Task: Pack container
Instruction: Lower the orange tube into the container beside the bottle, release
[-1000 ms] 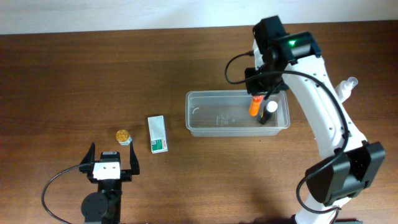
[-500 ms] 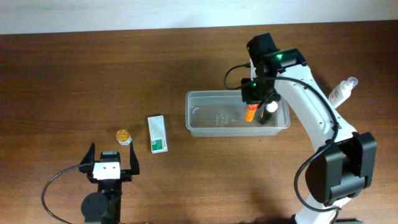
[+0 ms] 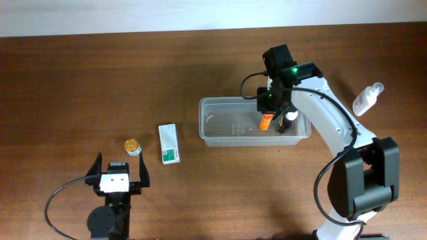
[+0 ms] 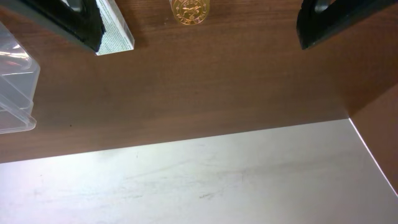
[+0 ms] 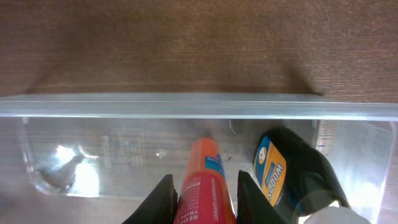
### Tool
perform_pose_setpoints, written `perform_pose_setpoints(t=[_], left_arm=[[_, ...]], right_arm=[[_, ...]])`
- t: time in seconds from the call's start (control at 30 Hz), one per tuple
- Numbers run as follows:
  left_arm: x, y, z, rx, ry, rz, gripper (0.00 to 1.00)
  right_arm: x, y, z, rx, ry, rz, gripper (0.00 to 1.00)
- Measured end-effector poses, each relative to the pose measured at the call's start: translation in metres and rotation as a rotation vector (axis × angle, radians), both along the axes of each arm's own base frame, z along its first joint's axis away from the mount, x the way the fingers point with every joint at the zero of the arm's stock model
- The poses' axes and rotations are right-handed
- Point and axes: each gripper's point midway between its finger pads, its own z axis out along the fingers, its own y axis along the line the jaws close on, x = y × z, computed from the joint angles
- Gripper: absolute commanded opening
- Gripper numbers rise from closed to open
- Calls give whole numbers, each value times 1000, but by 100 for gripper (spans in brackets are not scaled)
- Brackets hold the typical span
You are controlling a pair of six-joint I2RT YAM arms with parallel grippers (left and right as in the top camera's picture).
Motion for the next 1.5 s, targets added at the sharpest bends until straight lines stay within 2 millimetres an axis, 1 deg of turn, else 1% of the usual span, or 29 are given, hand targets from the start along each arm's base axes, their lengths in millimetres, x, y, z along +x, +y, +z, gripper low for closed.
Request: perform_pose_setpoints(t=[0.07,0.57,1.0,1.03,1.07,1.13,1.5], left_arm=[[0,0,0,0,0,0,99],[0,0,0,0,0,0,99],[0,0,0,0,0,0,99],[0,0,0,0,0,0,99],[0,0,0,0,0,0,99],[0,0,0,0,0,0,99],[0,0,0,0,0,0,99]], right_arm=[[0,-2,-3,-11,0,-3,24],[9,-9,-1,-54,-44,-19,25],[10,-12,-1,-67,-48,-23,25],[10,-12,-2,-68,-48,-22,31],[10,-12,-1,-68,-48,-27,34],[10,-13,-2,-74,-48,-26,38],[8,-14,-2,-81,-40,-25,40]])
